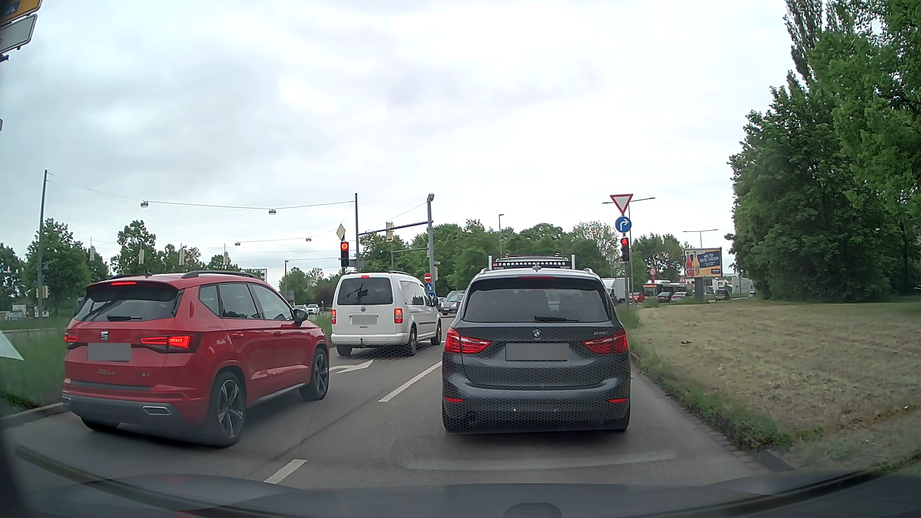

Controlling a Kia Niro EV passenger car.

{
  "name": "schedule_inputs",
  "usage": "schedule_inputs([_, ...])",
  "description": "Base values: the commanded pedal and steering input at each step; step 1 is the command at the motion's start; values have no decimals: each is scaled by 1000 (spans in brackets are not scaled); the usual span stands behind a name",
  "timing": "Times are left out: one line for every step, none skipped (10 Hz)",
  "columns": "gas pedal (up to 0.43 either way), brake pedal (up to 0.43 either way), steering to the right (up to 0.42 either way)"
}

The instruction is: Follow the waypoints while adhering to traffic rules and regulations

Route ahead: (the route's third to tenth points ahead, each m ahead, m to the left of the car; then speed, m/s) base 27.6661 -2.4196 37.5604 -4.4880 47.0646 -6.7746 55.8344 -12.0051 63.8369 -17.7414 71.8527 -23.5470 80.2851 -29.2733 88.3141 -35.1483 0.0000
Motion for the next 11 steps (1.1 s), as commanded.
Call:
schedule_inputs([0, 226, 22])
schedule_inputs([0, 226, 22])
schedule_inputs([0, 226, 22])
schedule_inputs([0, 226, 22])
schedule_inputs([0, 226, 22])
schedule_inputs([0, 226, 22])
schedule_inputs([0, 226, 22])
schedule_inputs([0, 226, 22])
schedule_inputs([0, 226, 22])
schedule_inputs([0, 226, 22])
schedule_inputs([0, 226, 22])
